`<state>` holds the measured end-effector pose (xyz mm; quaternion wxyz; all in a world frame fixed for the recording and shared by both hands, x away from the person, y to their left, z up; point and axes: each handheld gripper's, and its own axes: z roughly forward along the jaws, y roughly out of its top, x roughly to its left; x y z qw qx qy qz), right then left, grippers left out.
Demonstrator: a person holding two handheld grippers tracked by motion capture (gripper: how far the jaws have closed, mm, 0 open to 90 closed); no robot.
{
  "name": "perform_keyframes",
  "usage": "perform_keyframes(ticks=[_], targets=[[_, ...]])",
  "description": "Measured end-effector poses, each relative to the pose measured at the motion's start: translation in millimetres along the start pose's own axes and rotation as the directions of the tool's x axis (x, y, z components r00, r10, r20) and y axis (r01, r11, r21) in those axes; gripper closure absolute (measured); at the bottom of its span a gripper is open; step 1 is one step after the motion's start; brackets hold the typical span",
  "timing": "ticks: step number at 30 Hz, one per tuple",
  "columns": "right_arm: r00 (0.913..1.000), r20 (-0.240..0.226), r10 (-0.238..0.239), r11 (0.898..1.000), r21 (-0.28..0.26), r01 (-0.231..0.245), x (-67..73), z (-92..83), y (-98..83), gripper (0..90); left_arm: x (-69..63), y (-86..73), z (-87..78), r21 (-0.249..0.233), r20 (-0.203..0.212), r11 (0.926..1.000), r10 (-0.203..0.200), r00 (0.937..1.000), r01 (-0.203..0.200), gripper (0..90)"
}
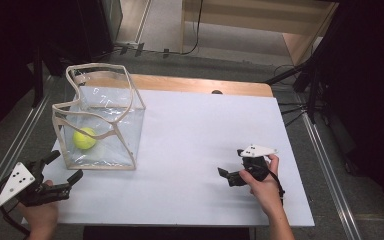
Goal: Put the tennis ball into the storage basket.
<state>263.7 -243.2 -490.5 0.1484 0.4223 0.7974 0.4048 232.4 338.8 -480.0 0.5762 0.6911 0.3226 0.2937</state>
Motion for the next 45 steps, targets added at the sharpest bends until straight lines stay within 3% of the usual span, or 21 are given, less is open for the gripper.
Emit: perform_keyframes(ticks=[25, 45], targets=[[0.9965, 0.052, 0.065, 0.998, -0.011, -0.064, -21.8, -23.7, -29.7, 0.0, -0.4, -0.1, 0.2, 0.004, -0.003, 1.0000, 0.000, 1.0000, 0.000, 5.3], [0.9886, 0.086, 0.124, 0.992, -0.033, -0.122, -36.9, -39.5, -49.6, 0.0, -0.5, -0.1, 0.2, 0.004, -0.004, 1.0000, -0.001, 1.0000, 0.001, 5.3]])
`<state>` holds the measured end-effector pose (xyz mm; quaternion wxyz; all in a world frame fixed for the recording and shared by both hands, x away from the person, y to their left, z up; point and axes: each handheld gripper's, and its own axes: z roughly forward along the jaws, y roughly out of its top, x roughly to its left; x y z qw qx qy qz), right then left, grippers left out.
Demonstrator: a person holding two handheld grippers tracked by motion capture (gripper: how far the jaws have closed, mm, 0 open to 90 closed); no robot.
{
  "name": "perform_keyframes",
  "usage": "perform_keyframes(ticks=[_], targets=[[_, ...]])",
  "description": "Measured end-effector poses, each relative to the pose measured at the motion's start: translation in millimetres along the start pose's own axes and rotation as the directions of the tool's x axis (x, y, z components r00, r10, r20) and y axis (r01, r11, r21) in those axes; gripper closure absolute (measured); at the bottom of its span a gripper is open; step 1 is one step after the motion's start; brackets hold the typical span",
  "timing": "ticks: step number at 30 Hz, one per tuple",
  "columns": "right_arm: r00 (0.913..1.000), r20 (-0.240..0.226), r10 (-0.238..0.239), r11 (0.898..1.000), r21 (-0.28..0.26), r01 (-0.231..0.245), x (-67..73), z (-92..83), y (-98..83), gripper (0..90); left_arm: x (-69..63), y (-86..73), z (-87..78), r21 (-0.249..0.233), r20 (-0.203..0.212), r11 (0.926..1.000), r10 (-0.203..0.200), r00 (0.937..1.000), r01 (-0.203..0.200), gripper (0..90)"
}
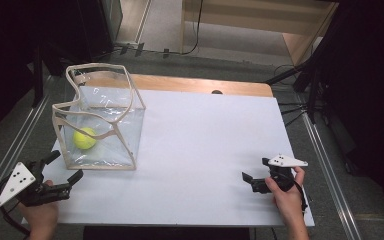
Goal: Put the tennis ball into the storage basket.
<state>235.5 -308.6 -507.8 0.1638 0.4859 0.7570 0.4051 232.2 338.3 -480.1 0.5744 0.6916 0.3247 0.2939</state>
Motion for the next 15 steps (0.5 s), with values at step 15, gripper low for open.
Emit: perform_keyframes(ticks=[15], targets=[[0.9998, 0.013, 0.013, 0.999, -0.035, -0.013, -7.5, -8.8, -9.7, 0.0, 0.3, 0.1, 0.3, -0.002, 0.003, 1.0000, 0.002, 1.0000, -0.002, 5.3]])
